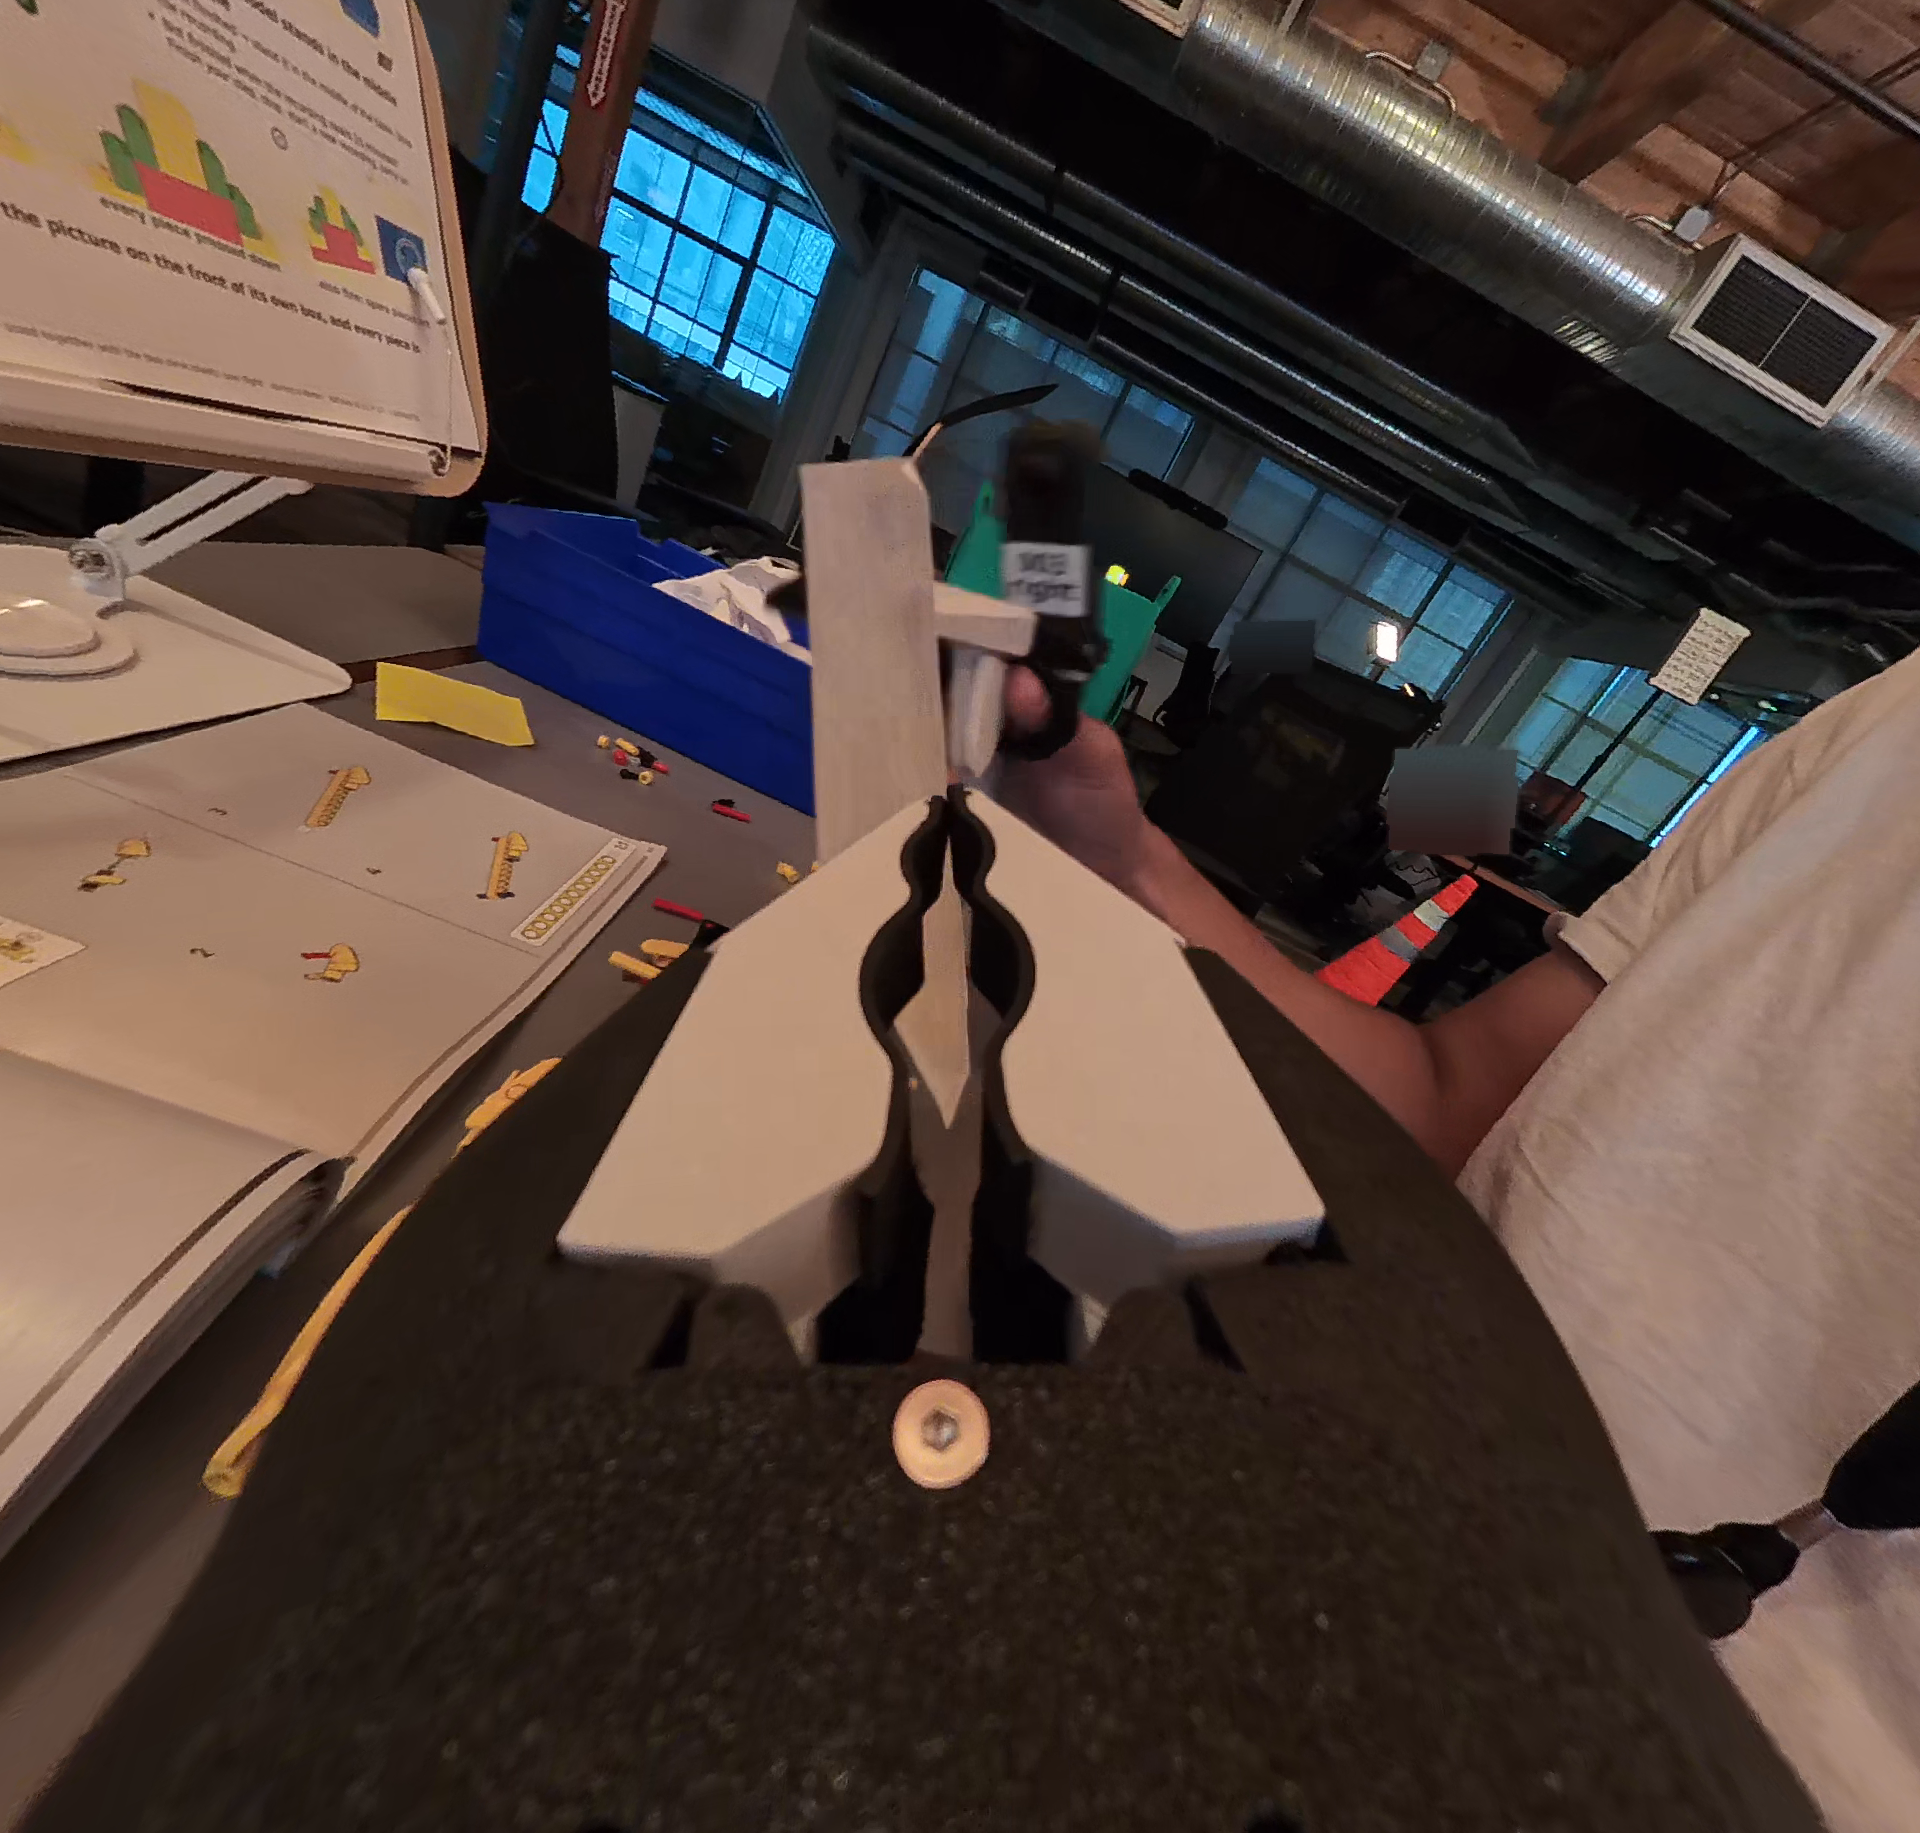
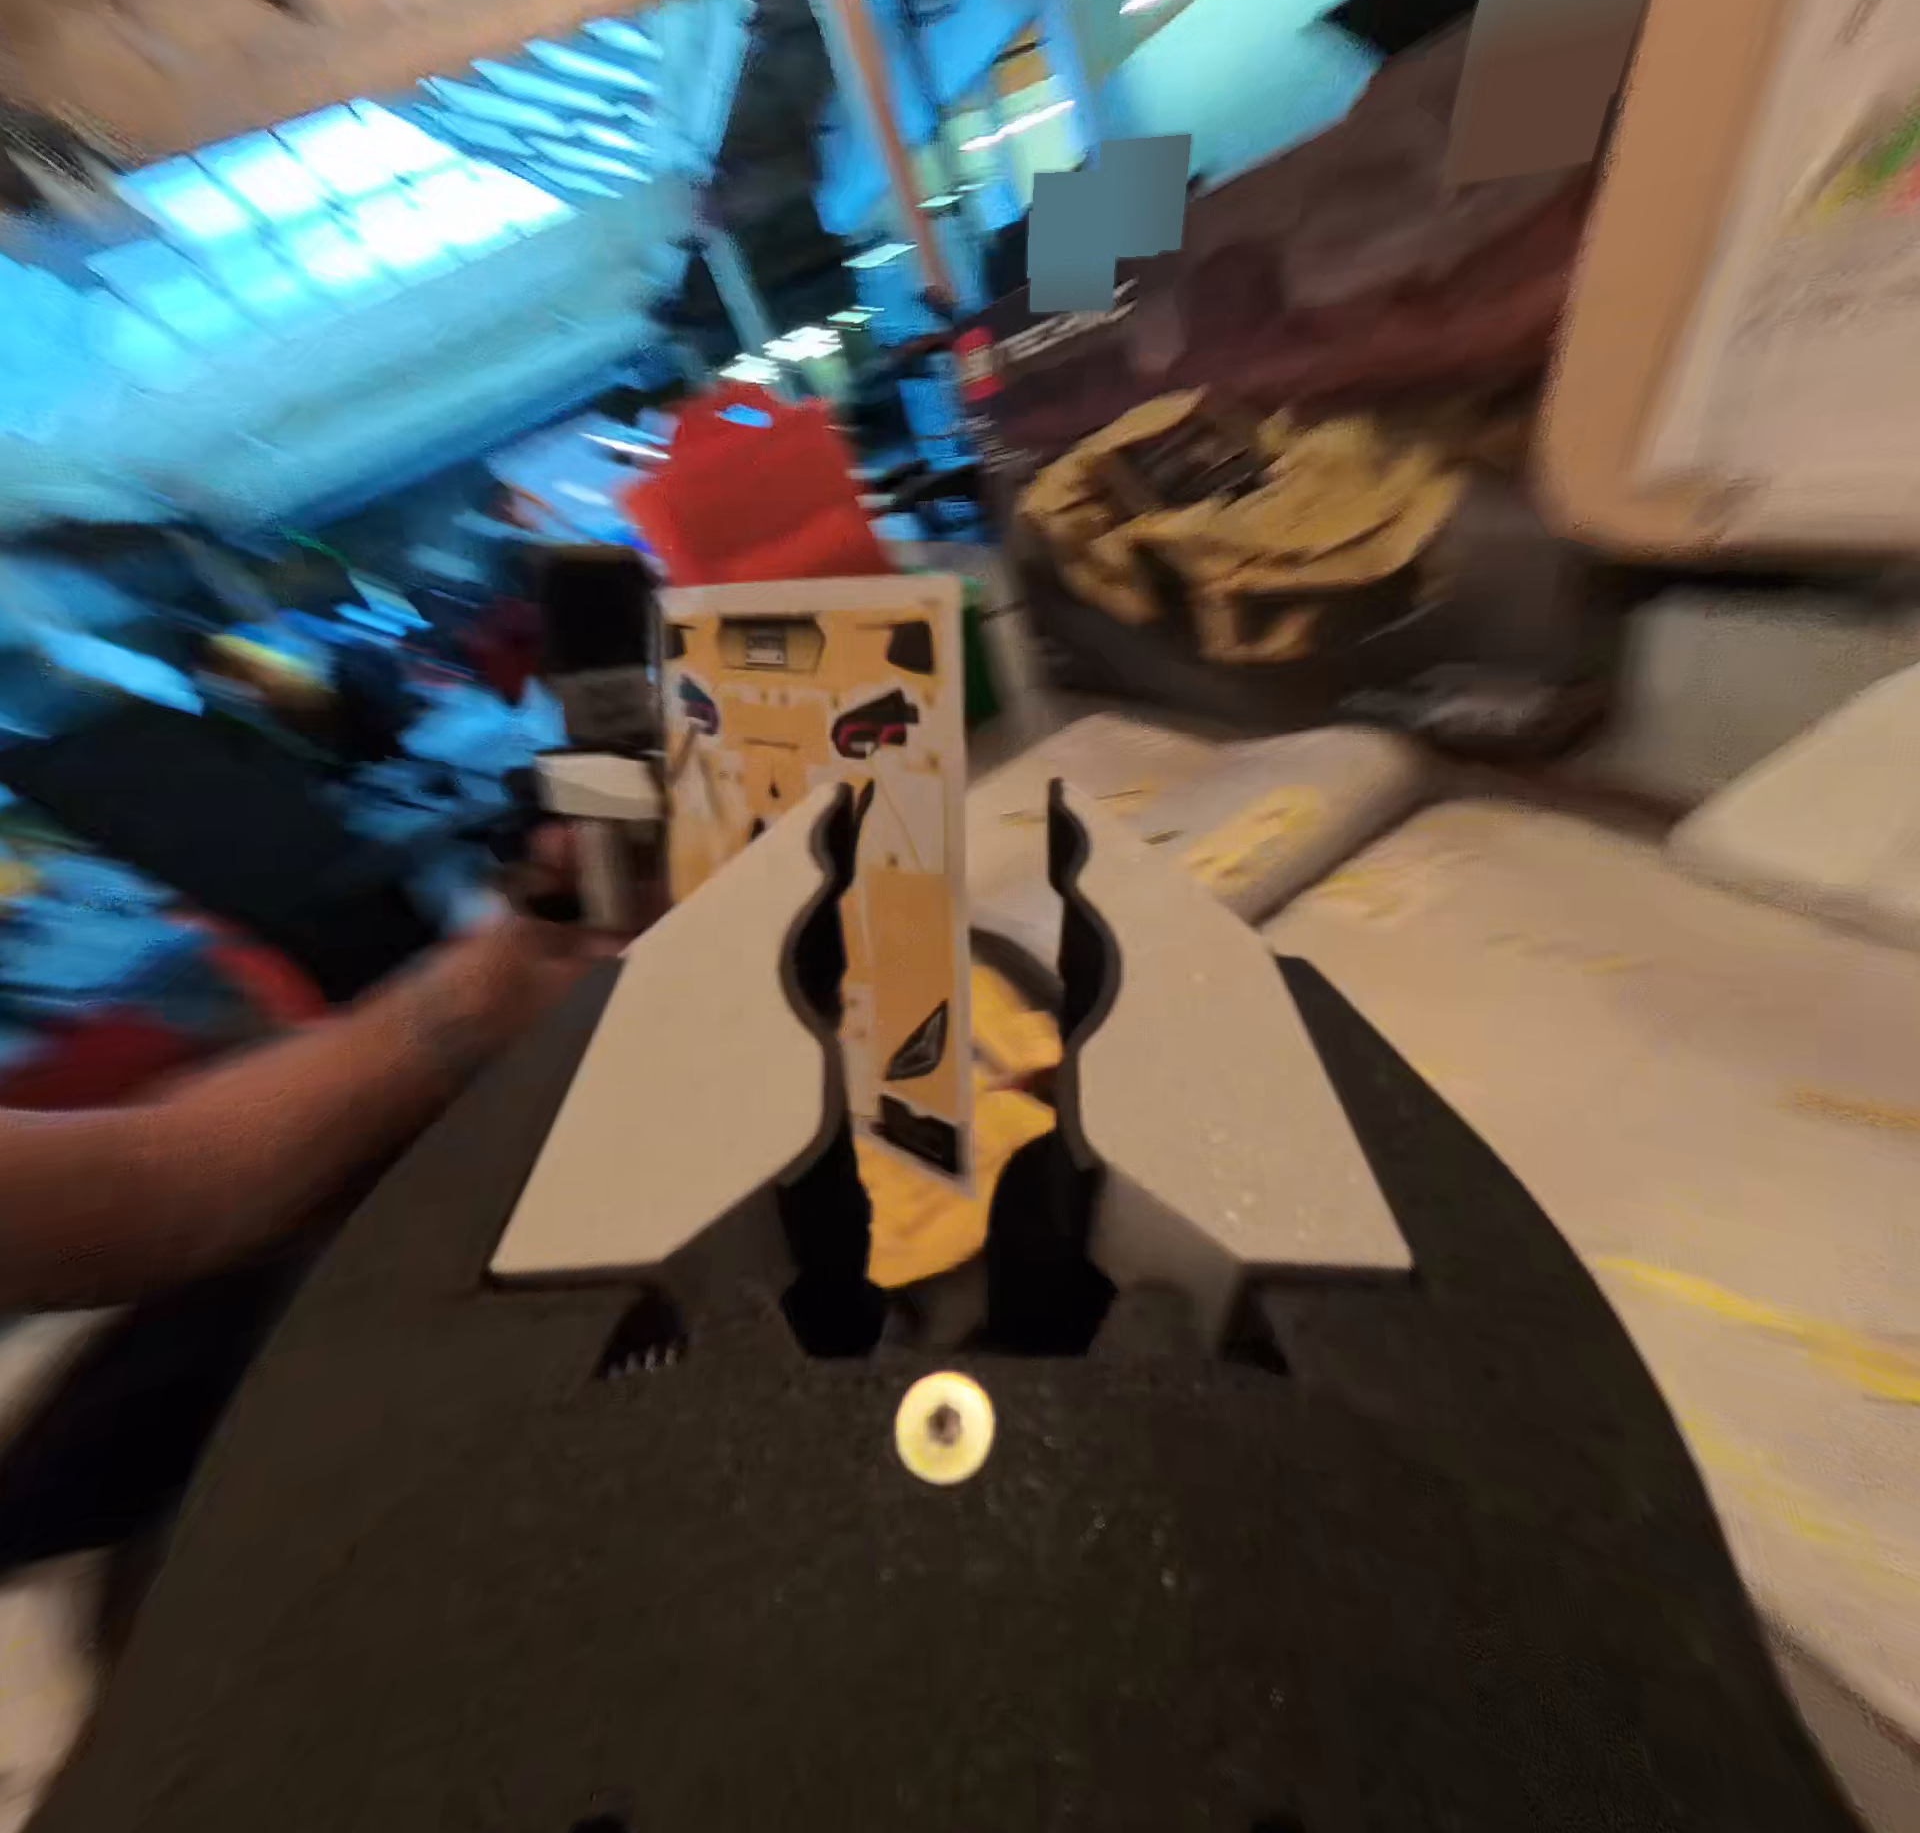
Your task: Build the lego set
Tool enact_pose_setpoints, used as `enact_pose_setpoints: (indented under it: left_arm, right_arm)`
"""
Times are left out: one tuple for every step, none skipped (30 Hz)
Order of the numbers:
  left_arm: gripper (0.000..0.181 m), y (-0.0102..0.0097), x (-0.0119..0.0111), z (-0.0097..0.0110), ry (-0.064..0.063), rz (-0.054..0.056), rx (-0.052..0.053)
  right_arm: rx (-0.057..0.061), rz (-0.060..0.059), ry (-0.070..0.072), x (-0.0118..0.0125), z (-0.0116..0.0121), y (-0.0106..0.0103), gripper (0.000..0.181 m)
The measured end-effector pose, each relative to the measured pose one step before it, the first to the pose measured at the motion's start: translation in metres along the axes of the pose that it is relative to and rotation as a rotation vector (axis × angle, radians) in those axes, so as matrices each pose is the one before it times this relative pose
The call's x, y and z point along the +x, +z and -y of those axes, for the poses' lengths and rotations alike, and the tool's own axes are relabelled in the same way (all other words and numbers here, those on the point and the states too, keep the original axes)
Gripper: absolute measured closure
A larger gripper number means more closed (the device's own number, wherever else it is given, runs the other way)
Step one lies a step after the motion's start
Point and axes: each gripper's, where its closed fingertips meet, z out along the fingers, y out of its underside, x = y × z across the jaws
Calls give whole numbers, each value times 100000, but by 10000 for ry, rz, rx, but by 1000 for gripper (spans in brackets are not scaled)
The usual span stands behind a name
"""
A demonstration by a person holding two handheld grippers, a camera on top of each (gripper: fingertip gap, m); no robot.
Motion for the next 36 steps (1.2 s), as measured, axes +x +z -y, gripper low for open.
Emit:
enact_pose_setpoints:
  left_arm:
    - [181, -25, -126, -2, -55, 42, -9]
    - [181, -13, -50, 54, -81, 1, 37]
    - [181, -20, -17, 125, -103, -28, 81]
    - [181, 6, 43, 87, -93, -66, 70]
    - [181, 3, 76, 32, -65, -78, 39]
    - [181, -4, 77, -32, -21, -61, 8]
    - [181, 11, 137, -63, 19, -82, -26]
    - [181, 22, 197, -51, 38, -103, -32]
    - [181, 36, 227, -34, 44, -109, -25]
    - [181, 38, 195, -47, 32, -93, -32]
    - [181, 51, 178, -54, 9, -97, -40]
    - [181, 58, 260, -56, 13, -141, -26]
    - [181, 54, 306, 0, 34, -157, 8]
    - [181, 77, 283, -37, 63, -123, -20]
    - [181, 90, 317, -105, 68, -146, -67]
    - [181, 89, 396, -83, 68, -193, -50]
    - [181, 73, 387, -5, 97, -164, -4]
    - [181, 49, 367, 39, 103, -154, 18]
    - [181, 40, 478, 28, 89, -235, 12]
    - [181, 61, 617, 33, 72, -313, 8]
    - [181, 108, 676, 77, 79, -330, 32]
    - [181, 146, 703, 66, 95, -321, 28]
    - [181, 191, 705, 25, 122, -311, 10]
    - [181, 208, 655, -44, 121, -283, -28]
    - [181, 197, 589, -69, 98, -265, -41]
    - [181, 179, 457, -64, 80, -212, -24]
    - [181, 157, 292, -23, 77, -128, 6]
    - [181, 142, 183, -22, 44, -74, 7]
    - [181, 125, 139, -54, 1, -69, -13]
    - [181, 69, 121, -46, 5, -65, -8]
    - [181, 37, 84, -11, 23, -36, -5]
    - [181, 8, 76, -7, 17, -39, -11]
    - [181, 31, 129, -40, 2, -73, -27]
    - [181, 58, 125, -32, 15, -61, -14]
    - [181, 54, 104, -8, 44, -42, 4]
    - [181, 65, 147, -48, 47, -64, -17]
  right_arm:
    - [45, -758, -1602, -332, 768, -217, 137]
    - [-3, -152, -1303, -1328, 787, 93, 135]
    - [-99, 342, -984, -1955, 630, 478, 130]
    - [-223, 590, -598, -2187, 303, 845, 121]
    - [-548, 580, -333, -2012, -314, 1086, 111]
    - [-756, 364, -395, -1485, -806, 1115, 105]
    - [-527, 84, -486, -852, -723, 926, 104]
    - [-188, -48, -243, -457, -532, 683, 104]
    - [106, 36, -73, -350, -243, 405, 104]
    - [194, 233, 149, -412, 77, 152, 107]
    - [186, 455, 346, -607, 248, 15, 111]
    - [171, 459, 414, -563, 284, -27, 114]
    - [115, 235, 287, -221, 111, 15, 115]
    - [56, 147, 85, -139, -10, -3, 117]
    - [162, 180, 37, -248, 144, -44, 118]
    - [248, 278, 153, -363, 273, -49, 119]
    - [257, 335, 269, -368, 293, -52, 120]
    - [230, 381, 333, -388, 238, -42, 120]
    - [290, 493, 386, -554, 319, -88, 120]
    - [313, 544, 398, -639, 366, -108, 123]
    - [273, 423, 329, -453, 335, -164, 126]
    - [267, 391, 228, -421, 361, -172, 130]
    - [244, 339, 220, -351, 323, -122, 136]
    - [190, 322, 219, -330, 212, -37, 143]
    - [109, 271, 178, -281, 79, -8, 150]
    - [87, 193, 94, -178, 44, -18, 156]
    - [109, 151, 90, -115, 37, -21, 160]
    - [111, 111, 98, -37, 45, -69, 164]
    - [72, 147, 117, -87, -8, -58, 166]
    - [74, 176, 181, -148, 0, -18, 166]
    - [51, 104, 149, -78, -9, 3, 166]
    - [31, 59, 77, -59, -4, 7, 166]
    - [-7, 84, 8, -134, -19, 22, 166]
    - [8, 92, 39, -129, -13, 12, 167]
    - [38, 115, 106, -94, 5, 12, 167]
    - [33, 139, 116, -125, -29, 11, 168]
